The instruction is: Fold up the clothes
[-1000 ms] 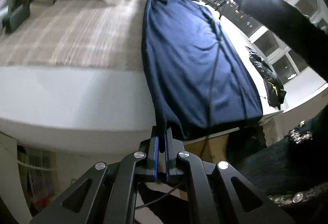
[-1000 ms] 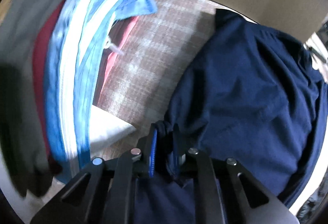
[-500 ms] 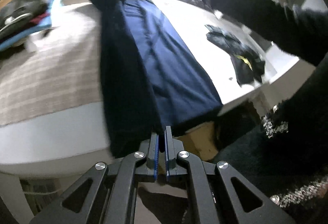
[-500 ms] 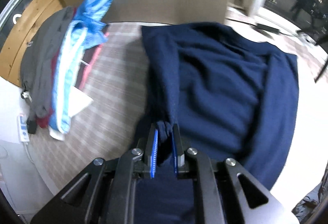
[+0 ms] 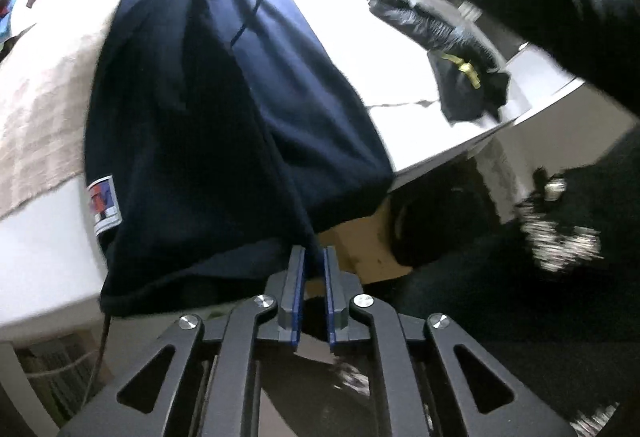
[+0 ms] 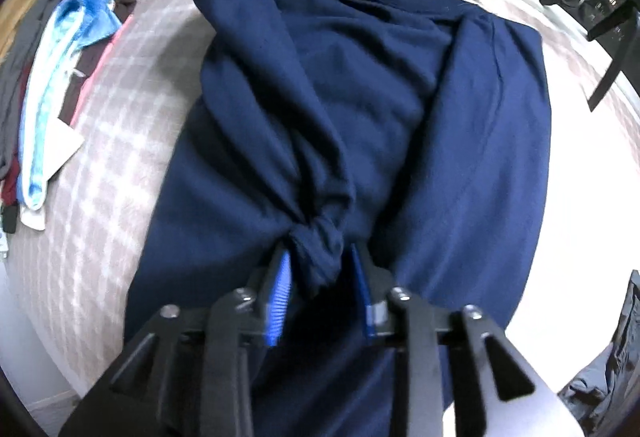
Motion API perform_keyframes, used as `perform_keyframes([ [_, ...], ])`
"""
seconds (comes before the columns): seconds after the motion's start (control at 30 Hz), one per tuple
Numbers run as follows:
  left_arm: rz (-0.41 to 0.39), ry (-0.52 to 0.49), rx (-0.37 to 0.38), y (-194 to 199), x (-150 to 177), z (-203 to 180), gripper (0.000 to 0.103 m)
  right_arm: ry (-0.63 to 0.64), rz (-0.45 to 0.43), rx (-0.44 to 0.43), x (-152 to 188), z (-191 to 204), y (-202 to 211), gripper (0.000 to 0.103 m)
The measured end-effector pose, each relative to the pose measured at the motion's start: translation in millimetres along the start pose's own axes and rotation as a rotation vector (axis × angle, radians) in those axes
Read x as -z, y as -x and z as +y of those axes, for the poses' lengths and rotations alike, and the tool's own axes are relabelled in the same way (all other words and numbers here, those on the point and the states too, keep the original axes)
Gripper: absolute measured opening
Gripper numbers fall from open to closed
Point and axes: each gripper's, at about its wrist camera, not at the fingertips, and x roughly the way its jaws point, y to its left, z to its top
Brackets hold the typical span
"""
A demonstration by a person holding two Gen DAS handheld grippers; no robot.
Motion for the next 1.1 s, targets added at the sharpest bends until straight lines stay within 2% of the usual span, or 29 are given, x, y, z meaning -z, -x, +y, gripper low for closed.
perform_keyframes([
  [0.1, -0.004, -0.017, 0.044, 33.6, 16.4, -11.2, 0.024, -0.03, -0.052, -0.065, 18.0, -9.3, 32.5, 0.042],
  [0.2, 0.02, -0.047, 0.066, 58.5, 34.5, -19.6, 0.031, -0.036, -0.095, -0.163, 49.8, -19.6, 71.4, 0.042],
  [0.27, 0.045, -0.045, 0.06, 70.2, 44.5, -14.2, 0.035, -0.033, -0.131, -0.196, 72.0, -23.3, 100.7, 0.042],
  [0.43, 0.097, -0.035, 0.005, 83.0, 59.2, 25.3, 0.035, -0.08, -0.256, -0.204, 129.0, -50.8, 174.9, 0.042],
  [0.53, 0.122, -0.059, 0.033, 87.8, 61.6, 45.6, 0.035, -0.167, -0.319, -0.249, 169.6, -67.6, 215.0, 0.042],
  [0.6, 0.148, -0.112, 0.081, 92.2, 64.7, 49.8, 0.035, -0.194, -0.356, -0.233, 191.3, -71.6, 232.5, 0.043],
  [0.63, 0.165, -0.143, 0.101, 93.4, 65.9, 50.5, 0.035, -0.191, -0.367, -0.186, 200.1, -70.0, 236.0, 0.051],
  [0.67, 0.189, -0.181, 0.11, 93.1, 67.1, 49.8, 0.035, -0.179, -0.339, -0.09, 207.0, -63.8, 229.9, 0.052],
  [0.7, 0.213, -0.212, 0.111, 93.2, 69.1, 50.4, 0.035, -0.177, -0.294, -0.038, 212.9, -58.9, 219.9, 0.052],
  [0.77, 0.261, -0.241, 0.117, 95.5, 75.3, 57.1, 0.035, -0.208, -0.259, -0.123, 230.4, -57.5, 211.0, 0.052],
  [0.83, 0.313, -0.235, 0.122, 101.5, 87.2, 70.4, 0.035, -0.277, -0.275, -0.244, 255.8, -61.8, 215.6, 0.052],
  [0.87, 0.333, -0.233, 0.122, 102.8, 91.5, 75.7, 0.035, -0.292, -0.293, -0.255, 268.6, -62.7, 221.8, 0.052],
  [0.97, 0.377, -0.232, 0.119, 100.5, 98.5, 88.1, 0.036, -0.293, -0.351, -0.194, 304.6, -60.2, 243.0, 0.052],
  [1.03, 0.398, -0.239, 0.118, 97.3, 101.5, 94.0, 0.038, -0.297, -0.321, -0.202, 320.7, -49.8, 234.7, 0.052],
  [1.1, 0.373, -0.279, 0.103, 87.2, 94.4, 90.3, 0.039, -0.28, -0.278, -0.205, 334.5, -30.7, 214.5, 0.052],
])
